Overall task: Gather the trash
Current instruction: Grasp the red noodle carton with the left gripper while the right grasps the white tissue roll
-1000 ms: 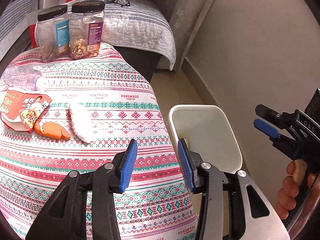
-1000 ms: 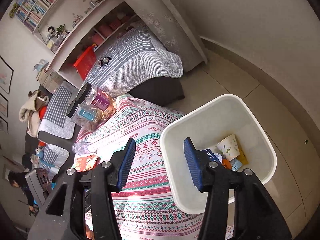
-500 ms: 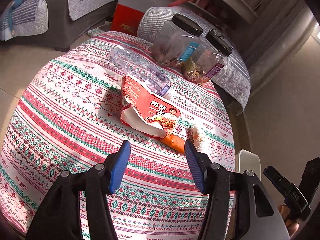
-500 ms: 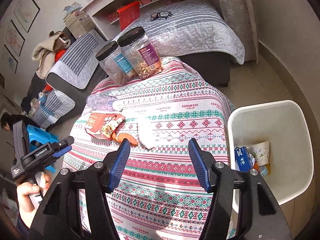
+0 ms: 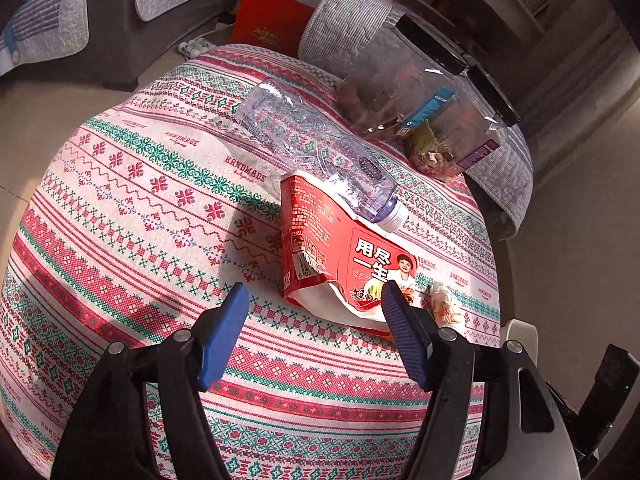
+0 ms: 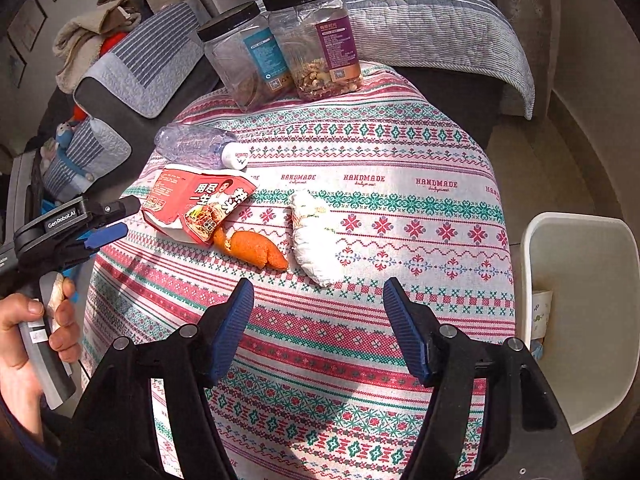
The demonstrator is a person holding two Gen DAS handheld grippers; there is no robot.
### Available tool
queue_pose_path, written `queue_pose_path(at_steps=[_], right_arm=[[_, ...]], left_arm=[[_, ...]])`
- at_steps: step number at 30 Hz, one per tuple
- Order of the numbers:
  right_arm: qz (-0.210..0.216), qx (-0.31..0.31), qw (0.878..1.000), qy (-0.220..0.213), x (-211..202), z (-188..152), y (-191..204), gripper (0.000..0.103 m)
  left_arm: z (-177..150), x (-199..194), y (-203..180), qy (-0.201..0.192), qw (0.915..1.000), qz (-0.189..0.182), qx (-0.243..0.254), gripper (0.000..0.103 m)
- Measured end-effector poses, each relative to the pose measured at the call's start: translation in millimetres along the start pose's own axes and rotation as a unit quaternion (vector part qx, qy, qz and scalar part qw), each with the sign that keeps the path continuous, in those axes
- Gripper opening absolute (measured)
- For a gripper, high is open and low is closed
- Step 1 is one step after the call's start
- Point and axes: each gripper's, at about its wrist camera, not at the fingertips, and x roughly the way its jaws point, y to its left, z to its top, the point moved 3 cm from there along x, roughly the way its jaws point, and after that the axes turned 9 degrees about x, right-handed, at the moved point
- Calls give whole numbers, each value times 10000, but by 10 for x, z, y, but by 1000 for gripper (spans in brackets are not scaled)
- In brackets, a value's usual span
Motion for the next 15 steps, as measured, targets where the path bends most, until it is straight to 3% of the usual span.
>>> queue_pose_path(at_steps=[11, 15], right_arm=[[-26, 20, 9998, 181, 392, 144, 41, 65], [-153, -72, 9995, 248, 551, 166, 69, 65]], left_arm=[[103, 396, -45, 232, 9996, -120, 49, 66], [87, 483, -60, 311, 9995, -59, 51, 41]])
